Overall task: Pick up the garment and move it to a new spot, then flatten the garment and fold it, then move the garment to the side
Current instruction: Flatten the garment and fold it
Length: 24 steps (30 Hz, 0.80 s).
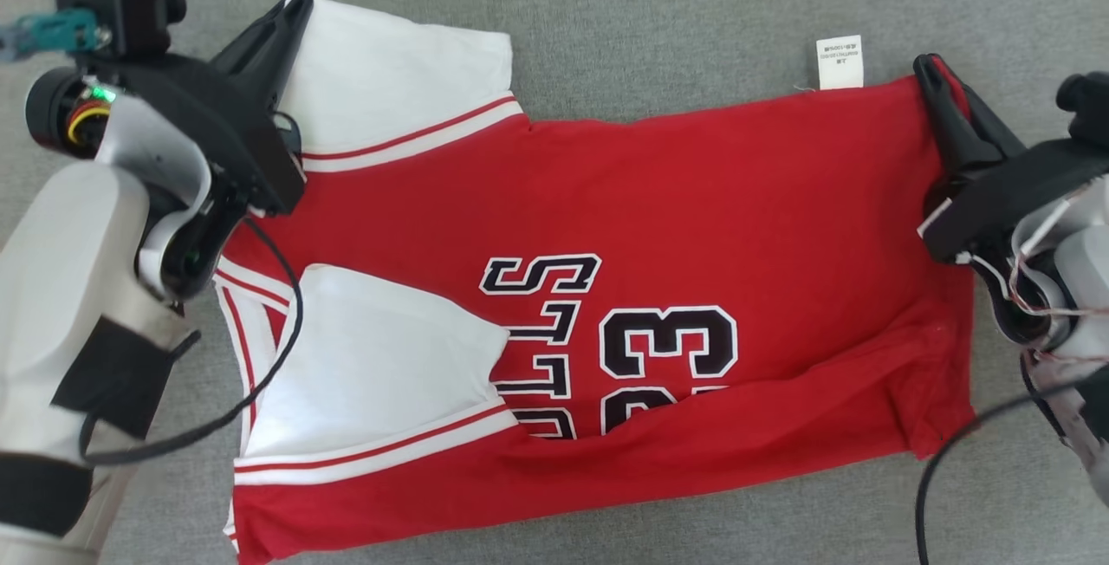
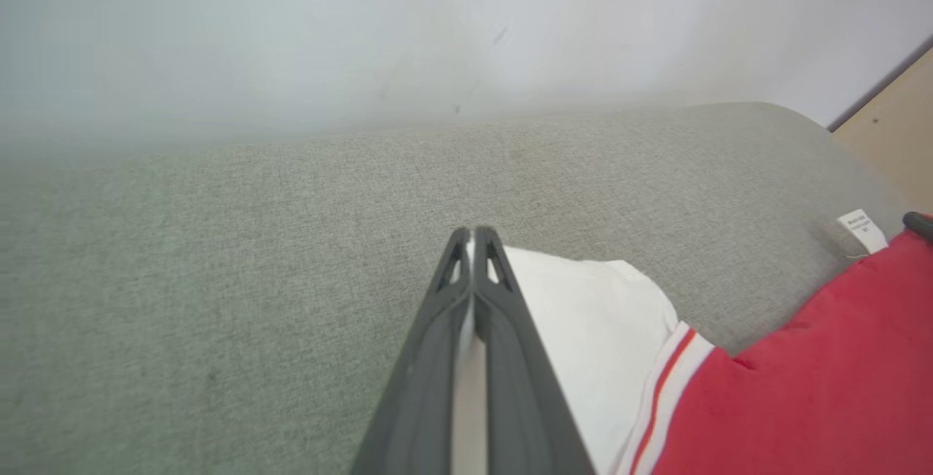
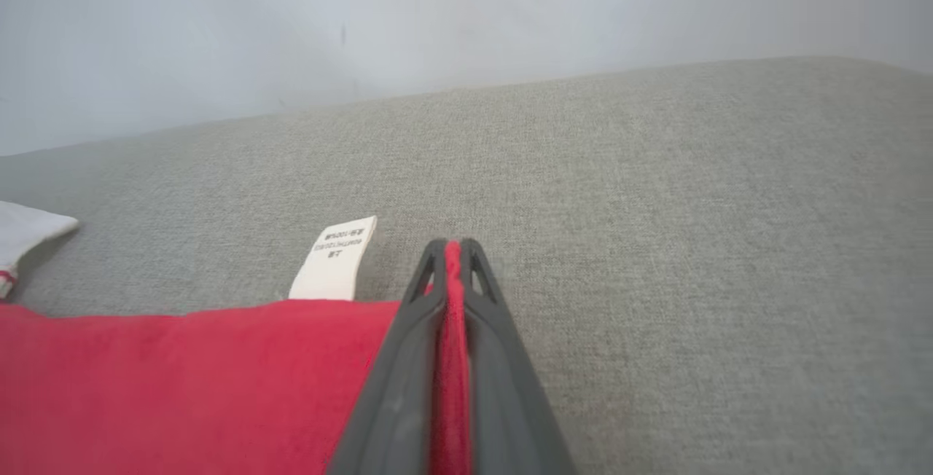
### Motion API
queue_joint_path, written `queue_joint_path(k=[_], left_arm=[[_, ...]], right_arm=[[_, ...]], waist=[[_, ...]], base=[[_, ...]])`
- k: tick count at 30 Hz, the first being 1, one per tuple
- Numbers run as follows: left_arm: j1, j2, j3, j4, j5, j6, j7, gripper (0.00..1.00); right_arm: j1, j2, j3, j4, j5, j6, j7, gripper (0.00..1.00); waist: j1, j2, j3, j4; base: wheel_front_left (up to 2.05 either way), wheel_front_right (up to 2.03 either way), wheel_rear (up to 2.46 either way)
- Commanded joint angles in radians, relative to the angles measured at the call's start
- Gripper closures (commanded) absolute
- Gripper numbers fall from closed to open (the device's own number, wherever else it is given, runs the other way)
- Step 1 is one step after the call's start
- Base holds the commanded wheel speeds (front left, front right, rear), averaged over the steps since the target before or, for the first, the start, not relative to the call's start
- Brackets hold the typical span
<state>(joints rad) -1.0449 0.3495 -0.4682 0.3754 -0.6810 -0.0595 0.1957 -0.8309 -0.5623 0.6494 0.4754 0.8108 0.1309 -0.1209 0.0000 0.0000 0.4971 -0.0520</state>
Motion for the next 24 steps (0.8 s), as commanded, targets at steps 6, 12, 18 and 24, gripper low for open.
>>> queue_joint_path(k=[6,12,18,24], left_arm=[[0.108,0.039,0.031,-0.138,-0.036,0.020,-0.022,1.00],[0.275,0.076,0.076,-0.345,-0.082,0.056,-0.052,1.00],[0.453,0.114,0.114,-0.551,-0.123,0.097,-0.074,1.00],[0.623,0.128,0.145,-0.693,-0.172,0.130,-0.100,1.00]], right_arm=[[0.072,-0.081,0.057,-0.131,-0.024,0.000,-0.046,1.00],[0.189,-0.153,0.073,-0.257,-0.077,0.000,-0.087,1.00],[0.316,-0.187,0.031,-0.350,-0.125,0.000,-0.115,1.00],[0.430,-0.177,-0.025,-0.397,-0.139,0.000,-0.117,1.00]], waist=[[0.0000,0.0000,-0.040,0.000],[0.0000,0.0000,-0.068,0.009],[0.0000,0.0000,-0.082,0.020],[0.0000,0.0000,-0.095,0.026]], base=[[0.00,0.00,0.00],[0.00,0.00,0.00],[0.00,0.00,0.00],[0.00,0.00,0.00]])
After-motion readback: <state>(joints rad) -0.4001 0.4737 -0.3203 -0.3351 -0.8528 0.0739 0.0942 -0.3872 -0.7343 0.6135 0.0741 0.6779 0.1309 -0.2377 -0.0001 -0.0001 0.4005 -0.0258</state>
